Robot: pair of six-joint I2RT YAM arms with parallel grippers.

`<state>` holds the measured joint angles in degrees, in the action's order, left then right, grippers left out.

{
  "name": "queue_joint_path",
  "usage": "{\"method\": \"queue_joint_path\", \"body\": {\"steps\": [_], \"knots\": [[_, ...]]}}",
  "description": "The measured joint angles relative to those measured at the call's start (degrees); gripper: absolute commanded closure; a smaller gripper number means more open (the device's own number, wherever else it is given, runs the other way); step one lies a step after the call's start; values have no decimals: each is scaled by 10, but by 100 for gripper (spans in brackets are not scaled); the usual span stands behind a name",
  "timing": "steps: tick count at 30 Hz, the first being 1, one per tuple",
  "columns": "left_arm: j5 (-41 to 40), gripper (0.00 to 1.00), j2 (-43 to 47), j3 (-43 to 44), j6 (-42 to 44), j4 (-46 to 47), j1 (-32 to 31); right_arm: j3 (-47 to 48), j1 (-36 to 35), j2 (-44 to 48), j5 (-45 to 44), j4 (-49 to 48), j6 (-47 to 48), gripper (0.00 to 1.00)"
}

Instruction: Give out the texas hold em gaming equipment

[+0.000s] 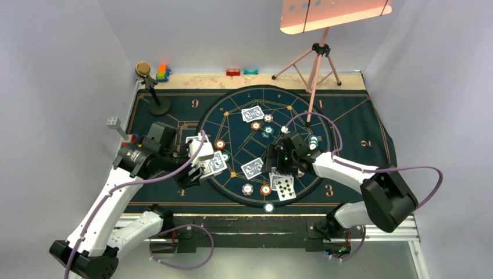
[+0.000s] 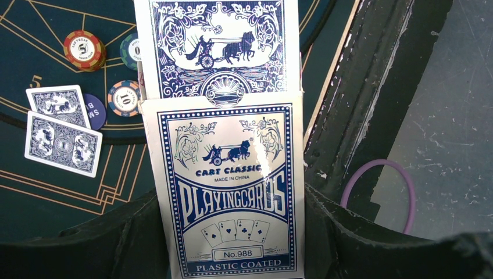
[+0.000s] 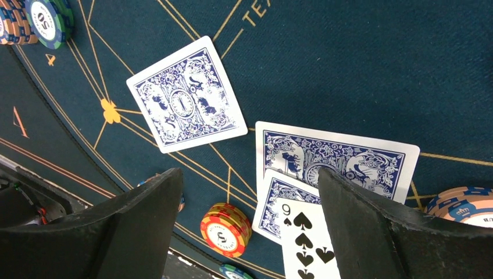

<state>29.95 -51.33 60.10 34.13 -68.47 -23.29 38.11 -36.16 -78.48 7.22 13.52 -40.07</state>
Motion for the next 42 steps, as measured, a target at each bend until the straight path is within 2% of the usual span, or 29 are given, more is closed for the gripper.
{"method": "queue_joint_path", "body": {"steps": [8,24,35,42], "knots": [[-2,100,4,0,0,0,0,-19,1,15,1,-24,-2,10],[-2,100,6,0,0,-2,0,-106,2,130,46,-5,-22,10],[-2,100,7,0,0,-2,0,-150,-5,246,92,110,-24,9],[-2,100,7,0,0,-3,0,-153,-6,272,123,164,-18,7]]}}
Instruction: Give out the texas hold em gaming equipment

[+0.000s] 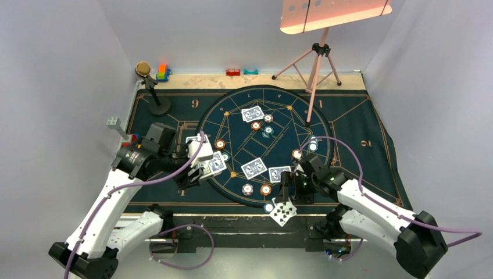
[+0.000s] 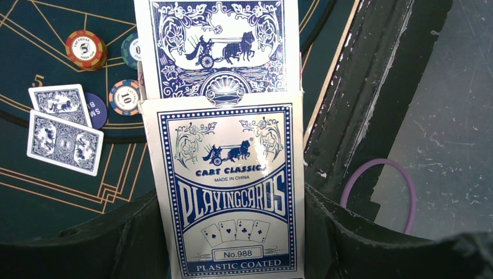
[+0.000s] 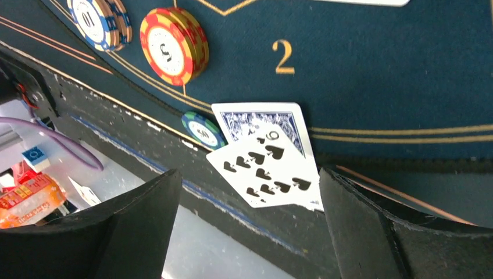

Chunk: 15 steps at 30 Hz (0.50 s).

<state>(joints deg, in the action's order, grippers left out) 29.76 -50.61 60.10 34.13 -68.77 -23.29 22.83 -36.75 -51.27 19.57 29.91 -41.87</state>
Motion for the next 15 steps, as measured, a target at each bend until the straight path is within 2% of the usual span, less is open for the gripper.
{"method": "queue_joint_path", "body": {"steps": [3,7,12,15], "knots": [[0,100,0,0,0,0,0,38,0,-14,-2,57,12,7],[0,100,0,0,0,0,0,153,0,-80,-8,75,26,7],[-1,100,4,0,0,0,0,241,0,-184,-10,-9,26,7],[-1,100,7,0,0,0,0,277,-7,-279,-11,-75,17,8]]}}
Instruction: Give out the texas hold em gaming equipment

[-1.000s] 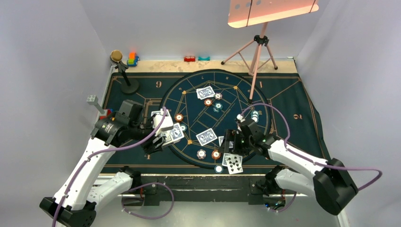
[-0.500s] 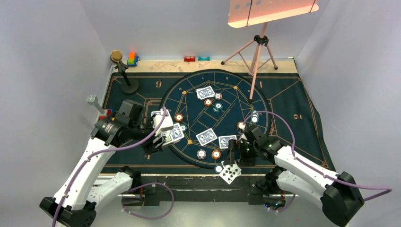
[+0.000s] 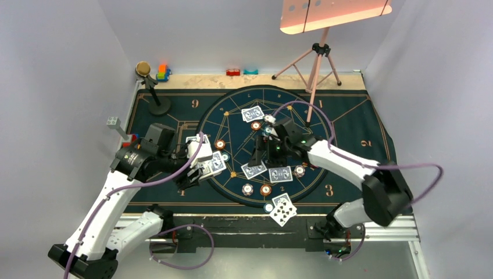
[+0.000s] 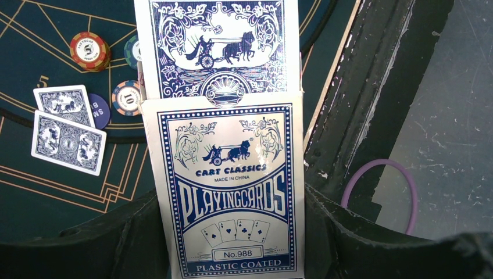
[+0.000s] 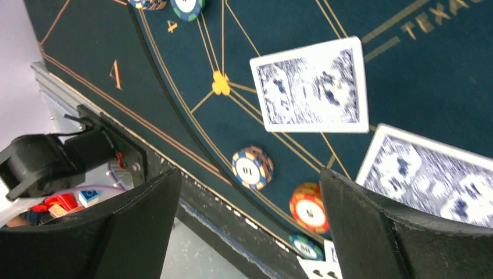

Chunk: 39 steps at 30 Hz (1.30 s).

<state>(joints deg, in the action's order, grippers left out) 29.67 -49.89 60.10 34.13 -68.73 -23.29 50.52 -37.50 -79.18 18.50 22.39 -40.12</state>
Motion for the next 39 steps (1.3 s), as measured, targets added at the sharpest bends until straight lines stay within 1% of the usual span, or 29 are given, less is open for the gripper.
{"method": "queue_joint_path", "body": {"steps": [5,8,13,20,23,29,33,39], "knots": [[0,100,0,0,0,0,0,76,-47,-126,1,-47,-4,8],[0,100,0,0,0,0,0,122,-74,-178,3,-70,-7,8],[0,100,1,0,0,-1,0,169,-97,-230,6,-96,-12,8],[0,100,5,2,0,-8,0,171,-97,-281,7,-118,-20,8],[0,100,5,3,0,-10,0,163,-97,-288,7,-124,-23,8],[-1,100,8,6,0,-13,0,140,-96,-272,0,-141,-25,8],[-1,100,9,8,0,-16,0,99,-89,-239,-11,-143,-28,8],[-1,100,12,11,0,-22,0,33,-58,-181,-25,-141,-34,8]]}}
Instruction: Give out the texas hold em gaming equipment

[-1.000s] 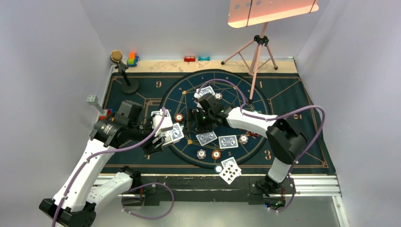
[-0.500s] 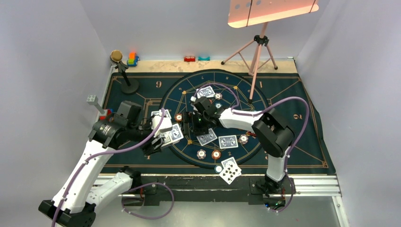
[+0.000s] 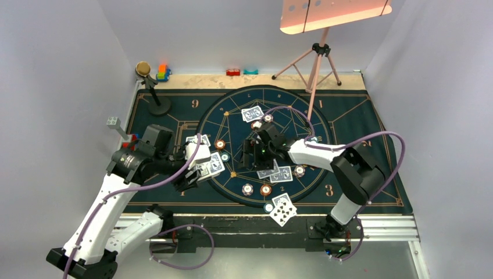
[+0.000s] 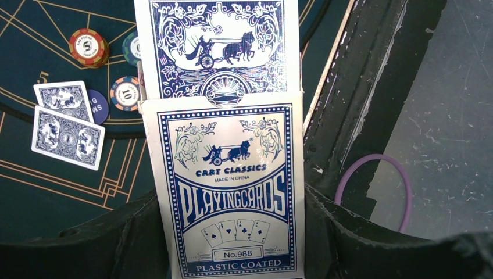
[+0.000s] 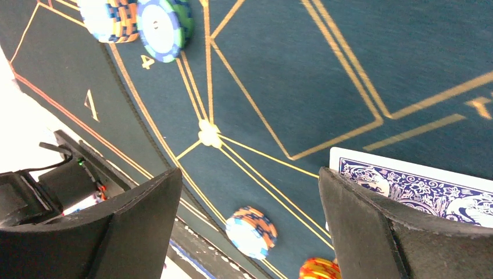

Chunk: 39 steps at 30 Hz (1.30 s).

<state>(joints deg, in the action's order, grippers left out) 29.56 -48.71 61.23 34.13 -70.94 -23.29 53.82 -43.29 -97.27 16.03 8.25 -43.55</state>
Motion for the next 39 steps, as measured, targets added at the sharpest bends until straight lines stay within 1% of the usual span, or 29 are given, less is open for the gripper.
{"method": "queue_joint_path", "body": {"steps": [9,17,20,24,27,31,35,39], "knots": [[-2,100,1,1,1,-4,0,-70,58,81,-31,40,1,8],[-2,100,1,1,1,-4,0,-80,69,124,-48,85,9,6],[-2,100,1,1,1,-4,0,-56,69,144,-43,110,12,4],[-2,100,0,0,1,-4,0,11,69,174,-14,119,14,2],[-2,100,-1,-1,1,-3,0,57,69,202,25,101,11,2],[2,100,-5,-2,0,1,0,72,59,224,82,43,-4,2],[3,100,-11,-4,0,10,0,88,19,203,117,13,-16,2],[5,100,-23,-7,0,21,0,110,-32,155,145,-11,-21,2]]}}
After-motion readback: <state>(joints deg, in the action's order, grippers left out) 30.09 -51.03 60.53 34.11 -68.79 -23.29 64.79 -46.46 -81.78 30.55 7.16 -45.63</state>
